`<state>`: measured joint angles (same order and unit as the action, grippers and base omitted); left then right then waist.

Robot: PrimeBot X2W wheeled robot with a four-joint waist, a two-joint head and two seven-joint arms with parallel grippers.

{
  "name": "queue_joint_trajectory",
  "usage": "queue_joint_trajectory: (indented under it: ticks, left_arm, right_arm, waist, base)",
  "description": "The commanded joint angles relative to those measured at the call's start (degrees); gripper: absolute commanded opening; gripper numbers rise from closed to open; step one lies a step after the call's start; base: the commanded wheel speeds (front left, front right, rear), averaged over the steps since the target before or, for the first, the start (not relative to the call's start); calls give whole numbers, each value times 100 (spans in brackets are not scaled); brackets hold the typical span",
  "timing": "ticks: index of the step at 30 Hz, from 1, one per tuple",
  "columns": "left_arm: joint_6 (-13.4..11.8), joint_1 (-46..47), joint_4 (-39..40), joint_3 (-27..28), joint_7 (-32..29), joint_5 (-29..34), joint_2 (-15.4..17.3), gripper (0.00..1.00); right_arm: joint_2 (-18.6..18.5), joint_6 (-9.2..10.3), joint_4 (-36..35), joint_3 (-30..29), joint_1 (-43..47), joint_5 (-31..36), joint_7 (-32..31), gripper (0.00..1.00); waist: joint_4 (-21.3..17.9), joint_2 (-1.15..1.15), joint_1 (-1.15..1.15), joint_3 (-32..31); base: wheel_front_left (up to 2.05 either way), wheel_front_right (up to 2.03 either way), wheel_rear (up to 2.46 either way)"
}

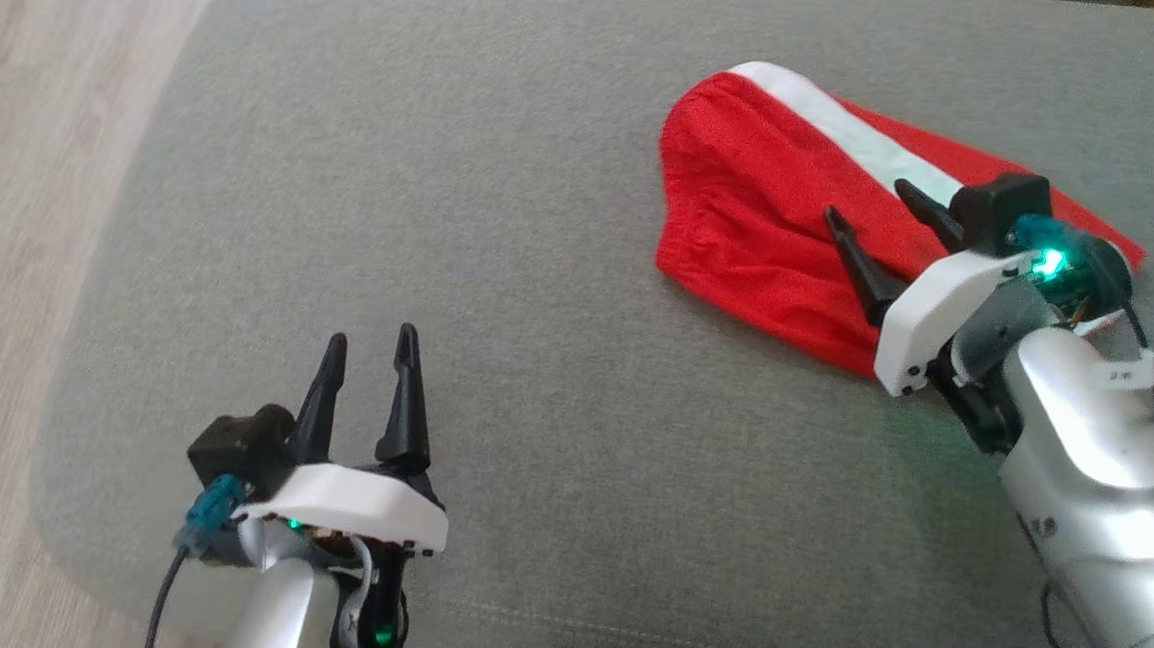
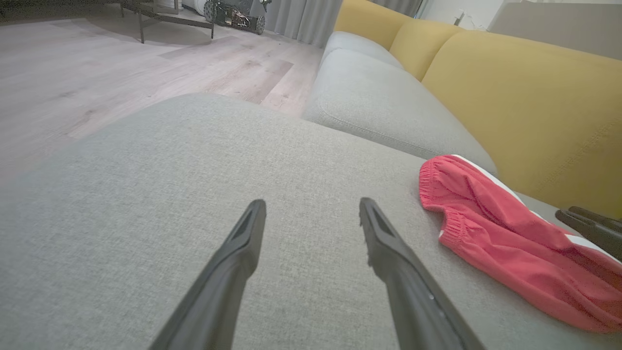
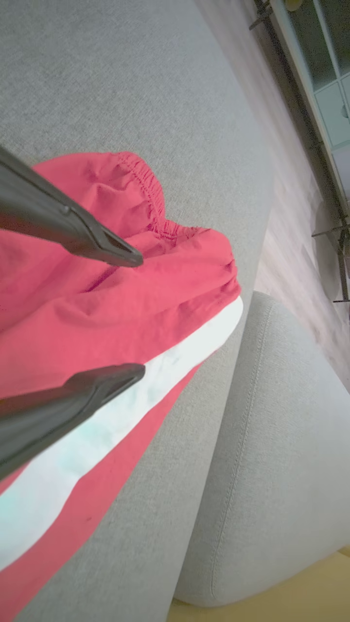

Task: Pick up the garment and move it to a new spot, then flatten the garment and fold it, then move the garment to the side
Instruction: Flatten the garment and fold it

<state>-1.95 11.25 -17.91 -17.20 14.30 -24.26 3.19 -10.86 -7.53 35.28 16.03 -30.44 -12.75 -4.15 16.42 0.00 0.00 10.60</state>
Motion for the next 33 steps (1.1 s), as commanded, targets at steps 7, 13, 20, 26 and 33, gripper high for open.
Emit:
queue_joint_trajectory:
  ticks: [7, 13, 20, 26, 33]
  left_arm:
    - [75, 249, 119, 315, 70, 105, -12, 100]
    - [87, 302, 110, 342, 70, 104, -28, 100]
    - [52, 275, 85, 359, 70, 45, -30, 100]
    - [60, 155, 19, 419, 70, 87, -31, 100]
    - [87, 0, -61, 498, 70, 121, -31, 100]
  right_arm:
    - [-194, 4, 475, 307, -498, -147, -72, 100]
    - [-237, 4, 801, 604, -744, -419, 95, 0]
    - [-242, 4, 430, 1226, -774, -500, 723, 0]
    - [-492, 4, -562, 2132, -205, -1002, 494, 0]
    - [-1168, 4, -1755, 2855, 605, -1319, -216, 0]
  waist:
    - [222, 0, 0, 160]
    - [191, 0, 0, 206]
    - [-2, 0, 0, 14]
    - [-249, 0, 0, -298]
    - [-540, 0, 0, -642]
  base:
    - [0, 0, 0]
    - [0, 0, 0]
    - [0, 0, 0]
    - [0, 0, 0]
    - [0, 0, 0]
